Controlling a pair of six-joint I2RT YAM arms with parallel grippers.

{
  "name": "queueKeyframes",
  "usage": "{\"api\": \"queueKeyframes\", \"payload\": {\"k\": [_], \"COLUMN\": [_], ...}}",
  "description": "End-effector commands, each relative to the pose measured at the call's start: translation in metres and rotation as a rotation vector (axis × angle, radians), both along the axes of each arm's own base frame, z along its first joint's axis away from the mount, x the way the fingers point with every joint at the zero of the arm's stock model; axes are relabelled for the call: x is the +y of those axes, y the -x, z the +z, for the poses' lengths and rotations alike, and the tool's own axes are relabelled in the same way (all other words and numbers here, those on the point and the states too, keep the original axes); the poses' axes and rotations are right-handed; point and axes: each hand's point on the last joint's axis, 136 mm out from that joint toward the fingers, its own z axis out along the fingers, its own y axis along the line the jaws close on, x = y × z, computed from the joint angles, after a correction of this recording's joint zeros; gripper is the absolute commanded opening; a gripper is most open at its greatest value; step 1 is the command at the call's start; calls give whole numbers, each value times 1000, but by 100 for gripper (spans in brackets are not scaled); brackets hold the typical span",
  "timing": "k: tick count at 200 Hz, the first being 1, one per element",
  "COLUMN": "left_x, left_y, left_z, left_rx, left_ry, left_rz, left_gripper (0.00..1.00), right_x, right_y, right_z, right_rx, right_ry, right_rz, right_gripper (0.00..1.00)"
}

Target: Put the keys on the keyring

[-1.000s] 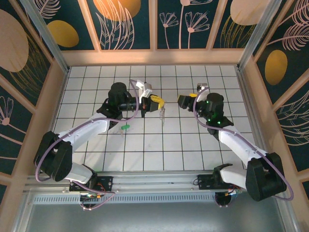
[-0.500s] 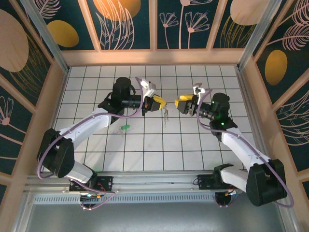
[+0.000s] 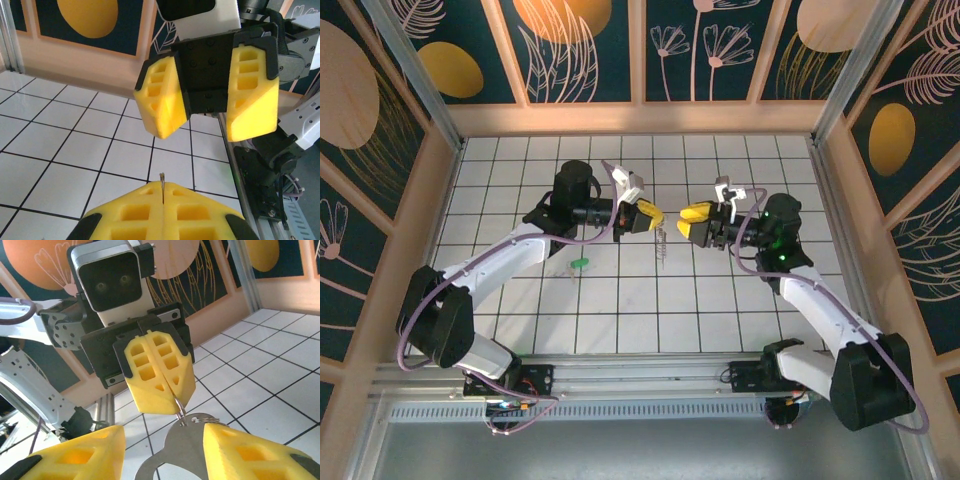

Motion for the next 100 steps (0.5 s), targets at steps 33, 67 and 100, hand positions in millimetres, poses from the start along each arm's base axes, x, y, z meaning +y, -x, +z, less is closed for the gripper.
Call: {"api": "queueKeyframes", "payload": {"k": [33, 67, 100], "left_x": [0, 1, 1], "left_y": [11, 13, 15], "left_z": [24, 27, 28], "left_rx": [-41, -44, -41], "left_ry": [48, 55, 59], "left_rz": [-58, -65, -72], "left_gripper": [0, 0, 0], "right_x": [10, 15, 22], "right_y": [1, -2, -3], "right_z": [10, 10, 10], "right_rx": [-36, -36, -35], "right_ry": [-24, -25, -26], "right_rz": [54, 61, 77], "right_gripper": [38, 36, 35]}}
